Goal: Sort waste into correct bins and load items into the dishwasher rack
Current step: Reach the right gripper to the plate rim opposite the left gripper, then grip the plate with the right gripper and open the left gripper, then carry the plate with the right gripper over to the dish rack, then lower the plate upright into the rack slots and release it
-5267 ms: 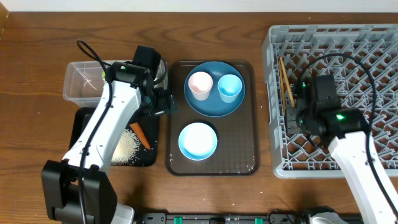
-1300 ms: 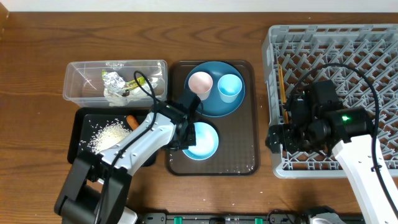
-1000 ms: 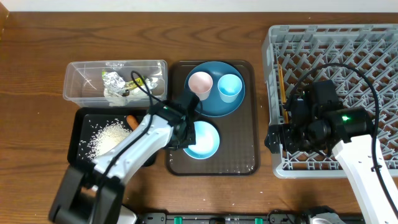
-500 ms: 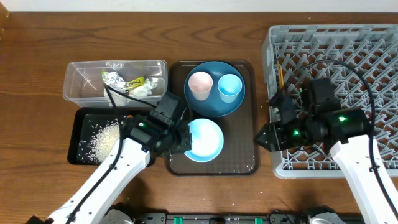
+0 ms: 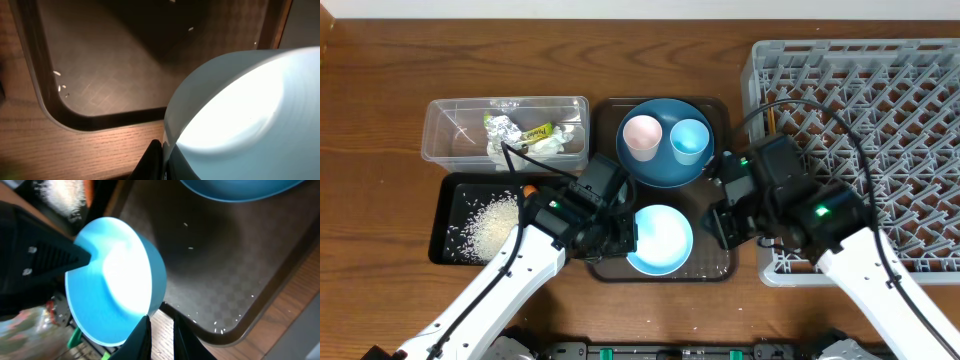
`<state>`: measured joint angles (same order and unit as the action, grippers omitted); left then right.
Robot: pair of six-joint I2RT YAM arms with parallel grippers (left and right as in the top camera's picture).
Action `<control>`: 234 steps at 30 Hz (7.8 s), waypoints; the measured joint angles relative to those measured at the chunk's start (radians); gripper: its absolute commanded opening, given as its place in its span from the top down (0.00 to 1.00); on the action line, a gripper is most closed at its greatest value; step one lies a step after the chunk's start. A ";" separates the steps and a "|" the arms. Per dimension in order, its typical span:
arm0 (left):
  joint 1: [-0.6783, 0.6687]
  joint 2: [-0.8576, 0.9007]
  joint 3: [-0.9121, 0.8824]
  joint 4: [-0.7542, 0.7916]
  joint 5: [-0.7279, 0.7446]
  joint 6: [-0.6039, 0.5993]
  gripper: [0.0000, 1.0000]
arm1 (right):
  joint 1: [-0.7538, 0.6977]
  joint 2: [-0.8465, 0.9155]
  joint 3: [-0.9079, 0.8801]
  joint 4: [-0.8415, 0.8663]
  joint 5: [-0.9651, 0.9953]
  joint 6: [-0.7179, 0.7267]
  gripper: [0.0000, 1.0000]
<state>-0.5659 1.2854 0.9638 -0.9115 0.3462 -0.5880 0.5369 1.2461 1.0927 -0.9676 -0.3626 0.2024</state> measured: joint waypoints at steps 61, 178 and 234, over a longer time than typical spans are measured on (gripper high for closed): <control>0.000 0.000 0.000 -0.024 0.026 0.000 0.94 | 0.251 0.134 0.000 0.013 0.259 0.211 0.96; 0.420 -0.233 0.224 -0.008 -0.406 0.061 0.02 | -0.309 0.809 0.004 1.844 1.541 -1.341 0.55; 0.420 -0.233 0.224 -0.008 -0.406 0.061 0.02 | -0.905 0.558 0.035 1.092 -0.168 -0.031 0.94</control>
<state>-0.1459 1.0519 1.1881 -0.9199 -0.0597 -0.5266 -0.3683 1.8042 1.1282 0.1246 -0.5308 0.1719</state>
